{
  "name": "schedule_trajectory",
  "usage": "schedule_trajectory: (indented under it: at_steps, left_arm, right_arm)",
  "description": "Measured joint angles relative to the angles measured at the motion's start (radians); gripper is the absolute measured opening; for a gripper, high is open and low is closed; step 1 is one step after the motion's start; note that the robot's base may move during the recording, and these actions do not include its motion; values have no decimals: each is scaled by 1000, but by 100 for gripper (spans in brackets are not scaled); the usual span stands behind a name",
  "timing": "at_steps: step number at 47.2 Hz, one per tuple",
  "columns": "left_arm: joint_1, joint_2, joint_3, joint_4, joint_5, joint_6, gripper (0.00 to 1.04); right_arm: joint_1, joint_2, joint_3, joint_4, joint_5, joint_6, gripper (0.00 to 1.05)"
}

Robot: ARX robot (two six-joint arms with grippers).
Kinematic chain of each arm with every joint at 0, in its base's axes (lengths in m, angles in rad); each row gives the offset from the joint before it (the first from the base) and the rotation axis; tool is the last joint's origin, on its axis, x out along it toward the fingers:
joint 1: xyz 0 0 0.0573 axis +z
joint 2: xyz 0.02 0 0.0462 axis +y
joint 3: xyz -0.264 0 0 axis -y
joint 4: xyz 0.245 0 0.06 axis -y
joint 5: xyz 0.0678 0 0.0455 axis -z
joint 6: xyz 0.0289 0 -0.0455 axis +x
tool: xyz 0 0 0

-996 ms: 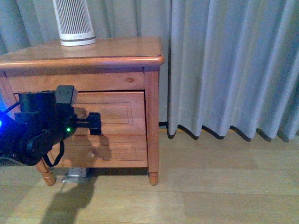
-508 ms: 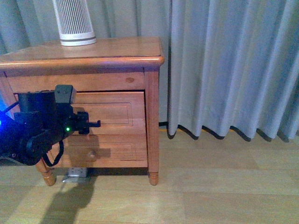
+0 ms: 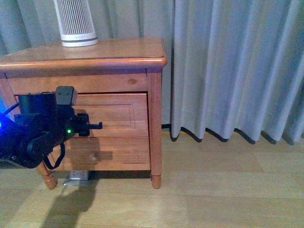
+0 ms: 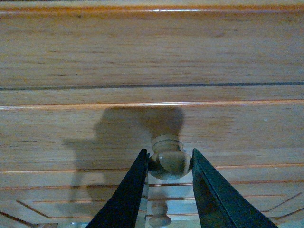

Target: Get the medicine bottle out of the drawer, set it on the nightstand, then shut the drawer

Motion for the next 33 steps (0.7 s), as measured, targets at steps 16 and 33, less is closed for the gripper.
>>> schedule_trajectory:
  at_steps: [16,33]
  left_arm:
    - [5,-212,-393,143,12,-26,22]
    - [21,-489,-891,245,34,-1,22]
  right_arm:
    - [0,0,0,0,0,0,98]
    - [0,0,0,0,0,0,98]
